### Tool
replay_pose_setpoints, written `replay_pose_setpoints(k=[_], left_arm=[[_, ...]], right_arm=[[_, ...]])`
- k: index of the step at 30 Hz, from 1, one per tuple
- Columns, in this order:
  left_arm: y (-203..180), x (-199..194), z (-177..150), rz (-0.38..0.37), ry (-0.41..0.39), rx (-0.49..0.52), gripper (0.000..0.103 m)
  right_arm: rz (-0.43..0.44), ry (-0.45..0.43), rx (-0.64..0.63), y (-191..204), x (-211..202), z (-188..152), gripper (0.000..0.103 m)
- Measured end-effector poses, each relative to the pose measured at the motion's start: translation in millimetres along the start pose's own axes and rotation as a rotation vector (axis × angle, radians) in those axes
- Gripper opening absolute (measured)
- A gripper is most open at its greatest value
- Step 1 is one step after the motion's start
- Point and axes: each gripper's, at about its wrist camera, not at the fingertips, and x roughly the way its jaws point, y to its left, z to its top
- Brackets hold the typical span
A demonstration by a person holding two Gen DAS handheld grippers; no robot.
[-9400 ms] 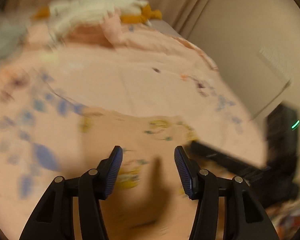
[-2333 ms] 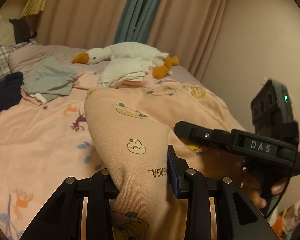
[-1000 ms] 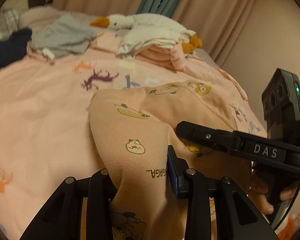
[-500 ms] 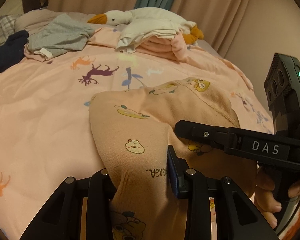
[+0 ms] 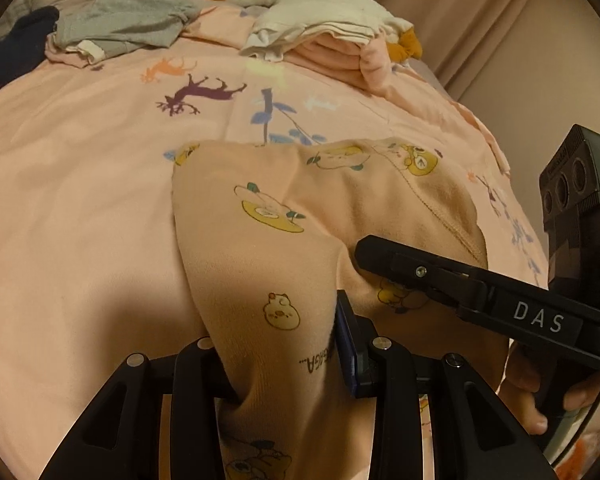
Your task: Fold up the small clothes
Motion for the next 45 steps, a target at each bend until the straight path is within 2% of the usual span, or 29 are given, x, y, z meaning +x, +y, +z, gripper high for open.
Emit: replay_pose_setpoints(k=[12,15,26,31,36,41,43,45], left_arm=[[-3,7,-2,0.037,0.029,0.011,0.036],[-4,9,-3,0.054,0.03,0.029,0.041],[-5,11,-4,0.071,0.02,0.055,0.042],[-9,-9,-5,0.095,-0.002,0.088,0.042],[-6,-58,-7,0.132,-0.129,0.103,0.042],[9,-92,-3,0.196,-0.261,0.057,0.042],[15,-101,-1,0.166,-0.27,0.032,0.042],[19,-107,-1,0.146,-0.303,0.001,0.042]], right_arm=[[-0.008,0.027,0.03,-10,8,-4,0.03],[-0.024,0.038,0.041,-14,13,-4,0.031],[-0.021,0.045,0.051,-21,21,-6,0.031],[0.0,0.076,0.125,-23,11,-1,0.036],[0.011,0.034,0.119,-8,-19,-1,0.035],[-0.1,-0.028,-0.004,13,-48,-1,0.036],[-0.138,-0.071,-0.023,12,-61,0,0.036],[-0.12,-0.105,0.002,6,-71,2,0.036]])
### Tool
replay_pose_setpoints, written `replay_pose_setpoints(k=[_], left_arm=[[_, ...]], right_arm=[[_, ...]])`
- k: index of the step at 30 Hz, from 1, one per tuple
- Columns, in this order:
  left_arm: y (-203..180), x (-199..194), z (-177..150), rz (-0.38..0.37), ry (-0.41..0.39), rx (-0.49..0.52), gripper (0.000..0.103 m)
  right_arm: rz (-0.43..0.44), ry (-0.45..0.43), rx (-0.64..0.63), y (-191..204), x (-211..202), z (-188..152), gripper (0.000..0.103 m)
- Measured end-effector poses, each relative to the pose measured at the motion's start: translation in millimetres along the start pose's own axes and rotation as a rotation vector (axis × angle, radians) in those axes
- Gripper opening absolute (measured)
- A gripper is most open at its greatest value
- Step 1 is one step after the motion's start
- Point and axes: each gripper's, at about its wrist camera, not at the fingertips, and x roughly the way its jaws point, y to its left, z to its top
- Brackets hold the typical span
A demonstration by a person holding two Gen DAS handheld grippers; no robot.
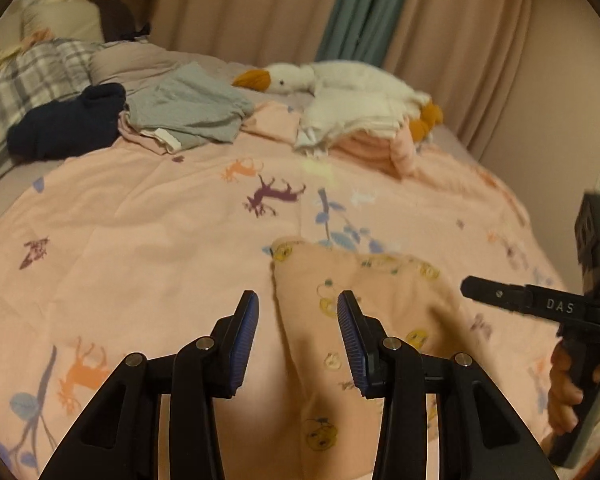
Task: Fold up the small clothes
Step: 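Lay the shirt end down and open both tools to release it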
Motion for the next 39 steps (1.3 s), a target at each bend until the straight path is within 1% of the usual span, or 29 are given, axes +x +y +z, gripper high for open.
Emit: replay_pose_setpoints(k=[2,4,6,7,8,9,10,11,12,13,15,17,19,21,22,23,24,25,26,27,29,30,31,32,34,35,37,38,39], left_arm=[[-4,-4,0,0.001,-0.029,0.005,0.042],[-13,-6,-3,-0.041,-0.04,0.045,0.042],[-29,0,-9,-0.119,0.003,0.081,0.042],[-34,4,-13,-0.139,0.029,0.091,0.042],[-40,12,-17,-0.151,0.069,0.105,0.042],[-46,25,-23,-0.136,0.125,0.123,0.042],[-49,36,-28,-0.095,0.174,0.138,0.042],[-50,52,-35,-0.034,0.237,0.151,0.042],[-48,67,-42,-0.003,0.28,0.149,0.042],[-46,74,-45,0.0,0.292,0.143,0.042],[-50,77,-48,0.01,0.268,0.17,0.042],[-57,78,-51,0.034,0.262,0.22,0.042],[-60,78,-52,0.05,0.252,0.241,0.042],[-53,73,-47,0.042,0.247,0.197,0.042],[-48,69,-46,0.021,0.252,0.154,0.042],[-43,62,-45,-0.012,0.262,0.109,0.042],[-39,56,-44,-0.059,0.274,0.07,0.042],[-38,51,-44,-0.092,0.289,0.061,0.042],[-40,48,-47,-0.105,0.299,0.064,0.042],[-41,47,-48,-0.109,0.304,0.067,0.042],[-42,48,-55,-0.097,0.321,0.08,0.042],[-42,53,-60,-0.085,0.347,0.09,0.042],[-43,56,-65,-0.066,0.373,0.099,0.042],[-42,60,-70,-0.047,0.395,0.115,0.042],[-43,58,-72,-0.046,0.38,0.149,0.042],[-42,51,-70,-0.036,0.365,0.148,0.042],[-44,35,-62,0.037,0.294,0.183,0.042],[-47,25,-54,0.071,0.232,0.221,0.042],[-49,19,-45,0.079,0.169,0.244,0.042]], right_arm=[[0.05,-0.032,0.026,-3,-7,4,0.034],[0.113,-0.042,-0.005,6,-8,3,0.026],[0.165,-0.012,-0.058,19,1,-1,0.02],[0.162,0.007,-0.073,23,8,-3,0.016],[0.146,0.022,-0.078,25,15,-5,0.015],[0.109,0.048,-0.074,23,29,-7,0.014],[0.069,0.07,-0.065,20,41,-9,0.014],[0.034,0.087,-0.051,15,50,-10,0.013],[0.004,0.108,-0.026,6,61,-11,0.004],[0.01,0.135,0.018,-7,73,-11,0.0],[0.057,0.148,0.076,-23,82,-13,0.0],[0.081,0.135,0.075,-27,84,-15,0.0],[0.053,0.127,0.057,-21,81,-16,0.0],[0.02,0.126,0.054,-13,71,-17,0.0],[0.021,0.126,0.046,-7,64,-19,0.006],[0.048,0.128,0.03,-2,55,-21,0.01],[0.081,0.133,0.01,3,46,-23,0.01],[0.128,0.14,-0.02,9,38,-27,0.01],[0.169,0.15,-0.055,14,31,-33,0.01],[0.183,0.157,-0.084,18,26,-40,0.009],[0.123,0.194,-0.149,20,24,-58,0.009],[0.08,0.22,-0.17,18,28,-67,0.009],[0.048,0.249,-0.171,10,35,-78,0.001],[0.049,0.264,-0.149,2,40,-85,0.0],[0.107,0.284,-0.058,-16,43,-88,0.0],[0.119,0.305,-0.035,-19,41,-85,0.0],[0.134,0.304,-0.023,-21,30,-77,0.001],[0.138,0.281,-0.037,-20,23,-72,0.006],[0.132,0.25,-0.058,-17,14,-67,0.01]])
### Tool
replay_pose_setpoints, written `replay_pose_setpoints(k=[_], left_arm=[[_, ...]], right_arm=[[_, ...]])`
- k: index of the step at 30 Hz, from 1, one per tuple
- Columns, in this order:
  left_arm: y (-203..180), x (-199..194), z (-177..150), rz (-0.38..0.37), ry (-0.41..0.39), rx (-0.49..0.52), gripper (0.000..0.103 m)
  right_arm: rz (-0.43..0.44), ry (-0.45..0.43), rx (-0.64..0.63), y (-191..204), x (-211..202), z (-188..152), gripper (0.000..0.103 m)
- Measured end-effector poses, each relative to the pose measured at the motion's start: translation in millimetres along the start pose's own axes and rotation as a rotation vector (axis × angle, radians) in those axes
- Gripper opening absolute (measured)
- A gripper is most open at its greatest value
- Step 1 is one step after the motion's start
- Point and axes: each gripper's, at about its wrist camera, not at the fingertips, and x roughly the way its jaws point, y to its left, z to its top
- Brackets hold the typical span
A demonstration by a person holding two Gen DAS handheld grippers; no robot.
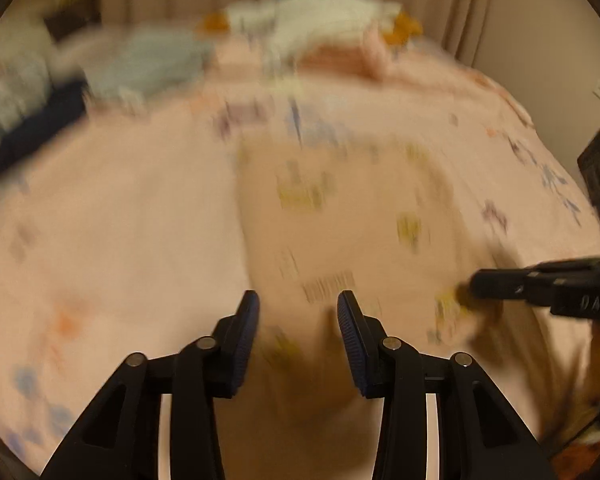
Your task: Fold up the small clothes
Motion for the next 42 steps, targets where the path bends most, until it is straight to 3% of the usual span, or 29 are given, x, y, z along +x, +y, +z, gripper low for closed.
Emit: replay_pose_setpoints(k=[2,6,9,11,14,18,20,23,24,28,30,31,32,34,38,40,42], left_arm=[[4,-6,24,-0.011,-0.084,-0.004,0.042],[24,34,76,-0.151,-0.045,-0.112,0.042],[28,70,93,-0.037,-0.049,-0.1,0.042],[29,96,94,0.003,0.005,-0.08,0.036],[43,134,80,-0.046,0.132,-0.155,0.036],[63,137,73,-0.137,0.128,-0.252,0.037],[69,133,71,-0.15,0.125,-0.291,0.037],[73,109,69,-0.112,0.107,-0.338,0.037],[70,95,68,-0.084,0.082,-0.32,0.037],[55,50,64,0.088,0.022,-0.232,0.037],[43,18,58,0.151,0.006,-0.199,0.037],[38,2,55,0.141,-0.016,-0.188,0.037],[35,-9,53,0.128,-0.031,-0.177,0.038],[27,-33,49,0.092,-0.07,-0.152,0.045],[1,-61,47,0.053,-0.112,-0.058,0.067],[-7,-69,48,0.021,-0.132,-0.043,0.085],[-11,-74,51,-0.013,-0.148,-0.039,0.091]], right_arm=[[-0.021,-0.077,-0.011,2,-17,18,0.01],[-0.035,-0.15,0.062,-9,-20,70,0.01],[-0.066,-0.167,0.079,-18,0,97,0.01],[-0.066,-0.128,0.127,-31,19,105,0.01],[-0.113,-0.07,0.142,-48,47,108,0.0],[-0.08,-0.1,0.094,-59,52,103,0.0],[-0.041,-0.095,0.171,-68,49,104,0.0],[-0.096,-0.119,0.176,-58,30,96,0.002],[-0.119,-0.134,0.157,-51,19,92,0.012],[-0.094,-0.171,0.15,-36,-21,73,0.013],[-0.183,-0.187,0.165,-25,-40,63,0.023],[-0.244,-0.198,0.165,-17,-53,57,0.035],[-0.26,-0.209,0.161,-10,-60,53,0.042],[-0.259,-0.237,0.151,3,-73,44,0.065],[-0.273,-0.267,0.165,23,-90,29,0.075],[-0.225,-0.267,0.138,32,-95,25,0.089],[-0.204,-0.261,0.127,37,-96,24,0.093]])
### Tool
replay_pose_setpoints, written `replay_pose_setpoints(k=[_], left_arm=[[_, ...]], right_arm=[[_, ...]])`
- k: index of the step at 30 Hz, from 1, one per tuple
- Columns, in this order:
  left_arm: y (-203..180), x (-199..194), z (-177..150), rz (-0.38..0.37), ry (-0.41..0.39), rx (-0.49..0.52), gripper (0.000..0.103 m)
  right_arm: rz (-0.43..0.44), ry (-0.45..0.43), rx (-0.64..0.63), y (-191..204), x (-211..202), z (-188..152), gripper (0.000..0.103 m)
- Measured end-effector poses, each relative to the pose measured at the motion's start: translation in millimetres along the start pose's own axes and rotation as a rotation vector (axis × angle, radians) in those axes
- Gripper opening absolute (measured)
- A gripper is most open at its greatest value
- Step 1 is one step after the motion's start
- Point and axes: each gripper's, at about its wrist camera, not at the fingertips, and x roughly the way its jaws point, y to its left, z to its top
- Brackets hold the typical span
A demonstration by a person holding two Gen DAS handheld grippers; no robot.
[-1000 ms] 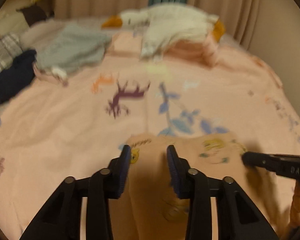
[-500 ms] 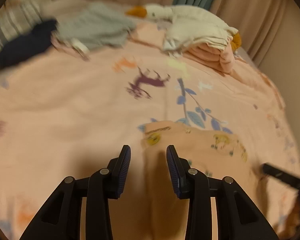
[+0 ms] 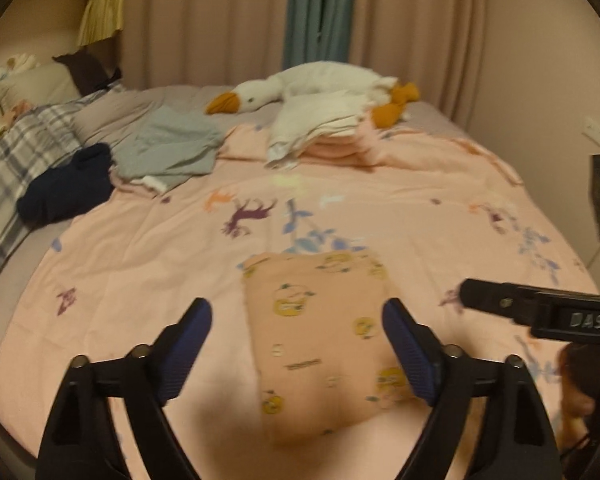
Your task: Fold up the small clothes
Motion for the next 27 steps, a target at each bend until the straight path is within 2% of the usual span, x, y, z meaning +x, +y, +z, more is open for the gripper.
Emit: replay_pose_setpoints(k=[3,10,16,18,23,27], left_arm=[[-2,-4,3,0.015,-0.006,0.001,0.101],[-1,-27,9,-0.024,-0.019,-0.044,0.101],[0,-41,9,-0.075,-0.029,-0.095,0.102],[-1,-44,9,-0.064,-0.035,-0.088,0.102],[2,-52,9,-0.065,-0.069,-0.11,0.102],[11,-54,9,-0.009,-0.072,-0.137,0.102]], right_arm=[[-0.017,-0.021,0.028,0,-10,0,0.1],[-0.037,-0.058,0.073,3,-43,-6,0.103],[-0.103,-0.102,-0.033,23,-59,-17,0.103],[-0.106,-0.116,-0.053,26,-63,-19,0.103],[-0.09,-0.089,-0.053,23,-60,-18,0.103],[-0.104,-0.1,-0.054,25,-62,-20,0.103]])
